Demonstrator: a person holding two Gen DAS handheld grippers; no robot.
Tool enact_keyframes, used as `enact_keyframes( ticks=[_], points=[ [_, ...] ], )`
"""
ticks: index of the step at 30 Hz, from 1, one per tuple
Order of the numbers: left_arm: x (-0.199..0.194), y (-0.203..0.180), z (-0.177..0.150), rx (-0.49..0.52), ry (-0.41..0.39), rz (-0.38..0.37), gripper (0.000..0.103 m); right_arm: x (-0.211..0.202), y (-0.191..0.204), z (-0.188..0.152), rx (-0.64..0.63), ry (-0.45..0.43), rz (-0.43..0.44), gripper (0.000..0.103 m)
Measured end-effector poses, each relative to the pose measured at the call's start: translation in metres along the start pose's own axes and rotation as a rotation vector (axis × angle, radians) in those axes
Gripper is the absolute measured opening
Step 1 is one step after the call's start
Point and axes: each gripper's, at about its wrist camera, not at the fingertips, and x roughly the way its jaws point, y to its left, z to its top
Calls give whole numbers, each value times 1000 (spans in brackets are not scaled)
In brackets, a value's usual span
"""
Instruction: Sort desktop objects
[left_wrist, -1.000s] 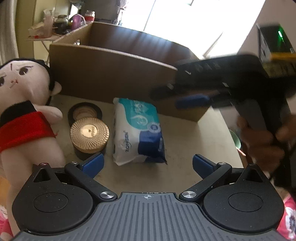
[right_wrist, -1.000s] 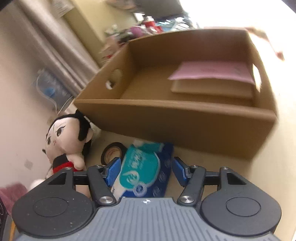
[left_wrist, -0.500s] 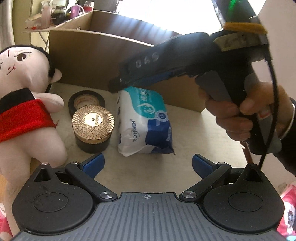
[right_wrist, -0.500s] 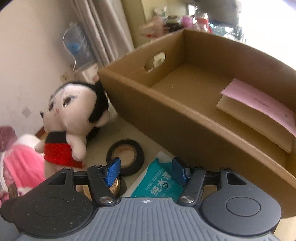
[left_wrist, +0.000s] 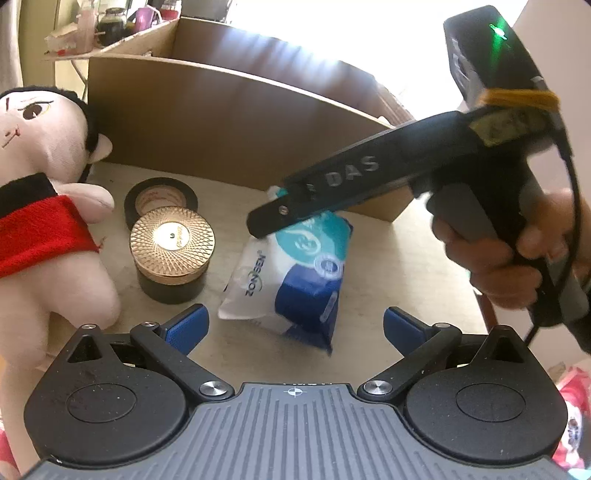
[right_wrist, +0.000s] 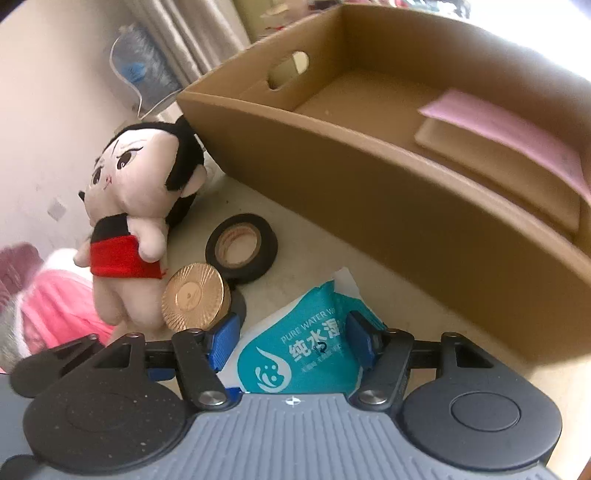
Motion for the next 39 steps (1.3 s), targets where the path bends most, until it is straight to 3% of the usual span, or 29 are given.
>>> enact_keyframes(
  ticks=[6,16,18,29,39],
  points=[
    [-2,-10,-6,2,15,-11,101,-12,-13,-17,130,20,35,68],
    [7,-14,-1,-16,46,-52,102,-17,-18,-31,241,26,66,68],
    [10,1,2,-16,57,-64,102,-17,-20,-31,261,32,77,68],
    [13,-5,2,7,71,-65,103,-22,-24,-41,307,51,84,70],
    [18,-8,-3,2,57,-112,103,-35,-37,-56,373,33,84,72]
  ],
)
